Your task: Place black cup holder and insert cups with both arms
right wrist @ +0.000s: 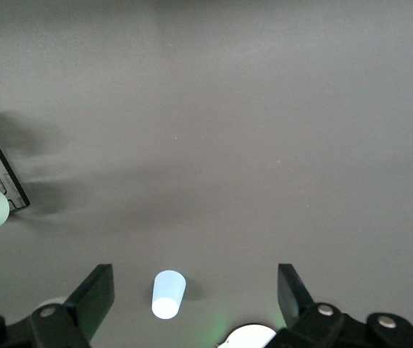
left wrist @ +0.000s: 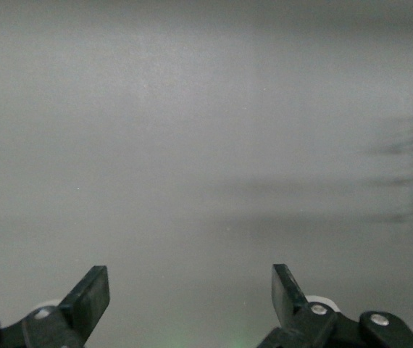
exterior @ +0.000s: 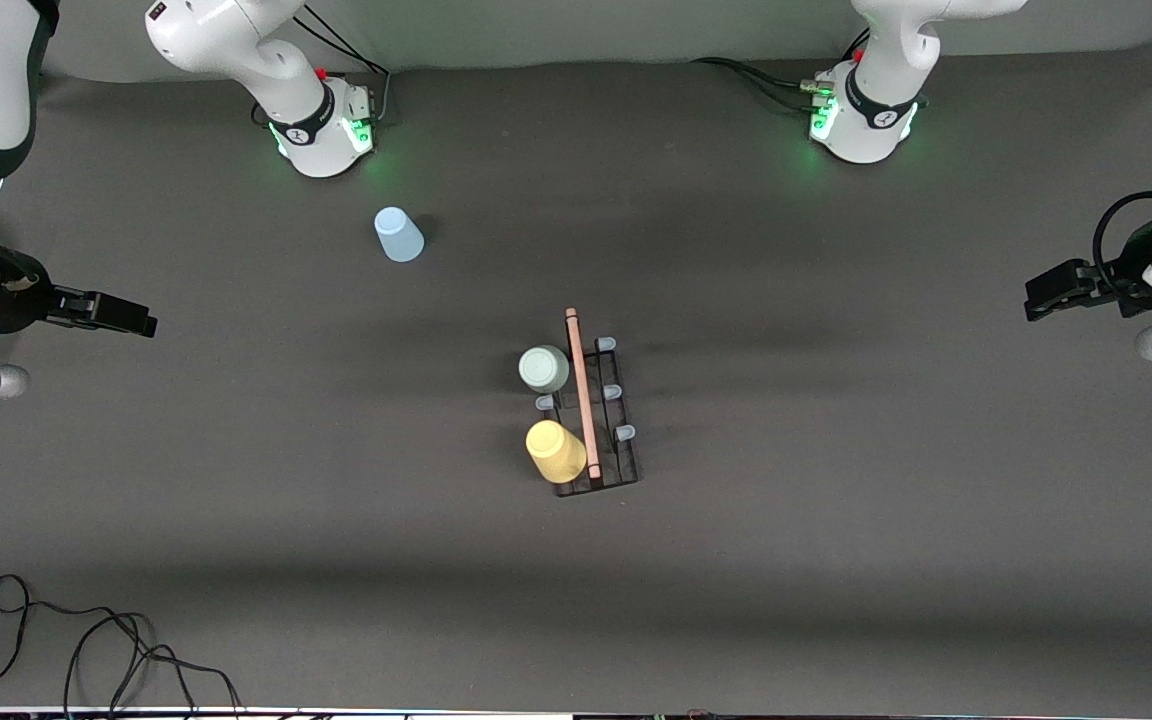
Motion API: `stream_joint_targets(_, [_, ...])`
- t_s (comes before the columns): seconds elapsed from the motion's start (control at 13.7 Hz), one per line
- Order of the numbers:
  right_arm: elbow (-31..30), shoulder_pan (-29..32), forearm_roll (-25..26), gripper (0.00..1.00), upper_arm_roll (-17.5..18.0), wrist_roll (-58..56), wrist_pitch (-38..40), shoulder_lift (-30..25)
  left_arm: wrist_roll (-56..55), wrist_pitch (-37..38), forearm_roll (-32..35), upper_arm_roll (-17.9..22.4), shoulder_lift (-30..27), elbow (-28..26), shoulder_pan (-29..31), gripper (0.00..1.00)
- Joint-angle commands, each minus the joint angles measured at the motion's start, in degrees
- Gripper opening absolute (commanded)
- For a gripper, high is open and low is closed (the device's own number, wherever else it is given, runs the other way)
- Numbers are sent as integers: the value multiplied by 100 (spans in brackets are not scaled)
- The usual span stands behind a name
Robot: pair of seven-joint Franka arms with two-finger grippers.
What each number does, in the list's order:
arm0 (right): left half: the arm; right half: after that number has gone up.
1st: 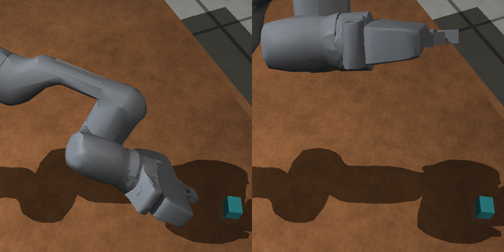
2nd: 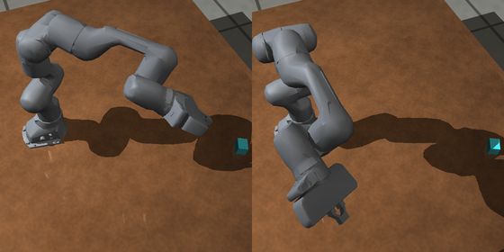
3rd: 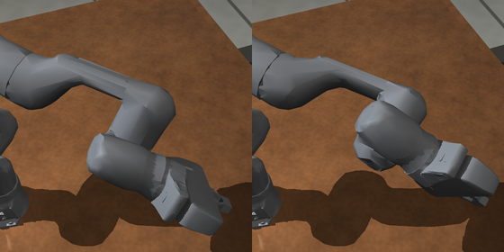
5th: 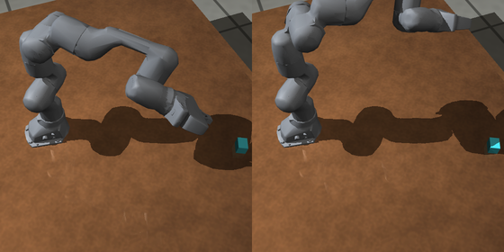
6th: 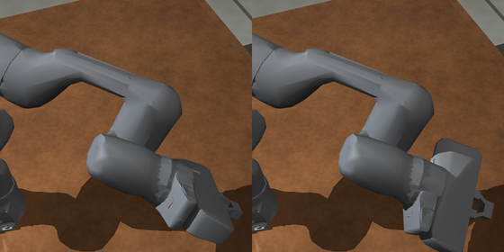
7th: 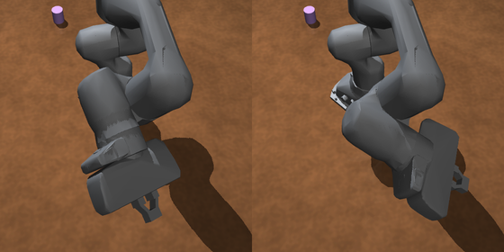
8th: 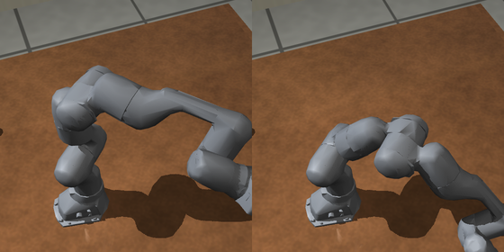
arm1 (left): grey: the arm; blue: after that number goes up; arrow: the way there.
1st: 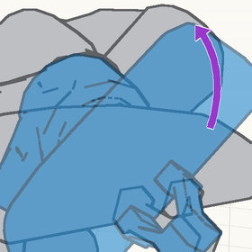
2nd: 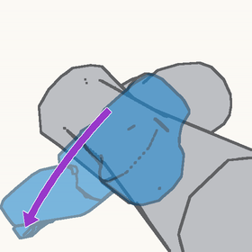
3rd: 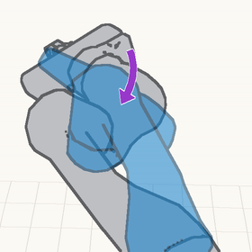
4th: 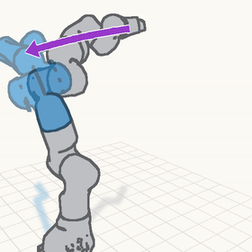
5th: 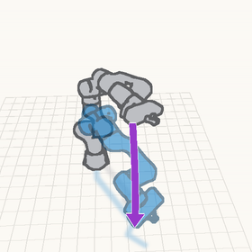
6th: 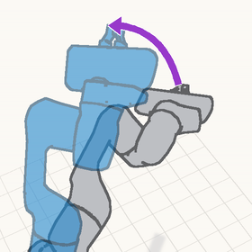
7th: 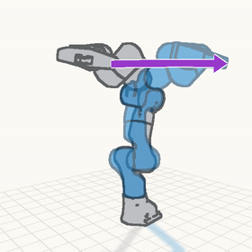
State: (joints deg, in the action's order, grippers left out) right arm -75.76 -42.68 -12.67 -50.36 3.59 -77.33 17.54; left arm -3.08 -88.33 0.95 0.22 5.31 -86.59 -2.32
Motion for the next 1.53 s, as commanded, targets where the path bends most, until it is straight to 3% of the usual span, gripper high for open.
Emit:
stream_joint_targets(0.0, [-53, -57, 142, 100, 0, -69, -28, -40, 62, 44, -33, 4, -74, -51, 21, 100])
stream_joint_targets(0.22, [-44, 301, 142, 100, 437, -7, -37, -92, 62, 44, -25, 4, -65, -51, 21, 100])
stream_joint_targets(0.51, [-105, 1952, 826, 100, 2499, 45, -37, -426, 62, 35, -33, 4, -65, -60, 21, 100])
stream_joint_targets(0.66, [-263, 2665, 854, 100, 3336, 378, -72, -602, 62, 35, -25, 4, -65, -69, 21, 100])
stream_joint_targets(0.8, [-613, 3044, 1081, 100, 3821, 397, -290, -873, 62, 26, -33, 4, -65, -77, 21, 100])
stream_joint_targets(1.17, [-2503, 4046, 1179, 100, 4867, 380, -1749, -2113, 62, 18, -25, 4, -65, -86, 21, 100])
stream_joint_targets(1.46, [-2523, 4618, 1293, 100, 5431, 380, -1821, -2132, 53, 18, -34, 4, -65, -95, 21, 100])
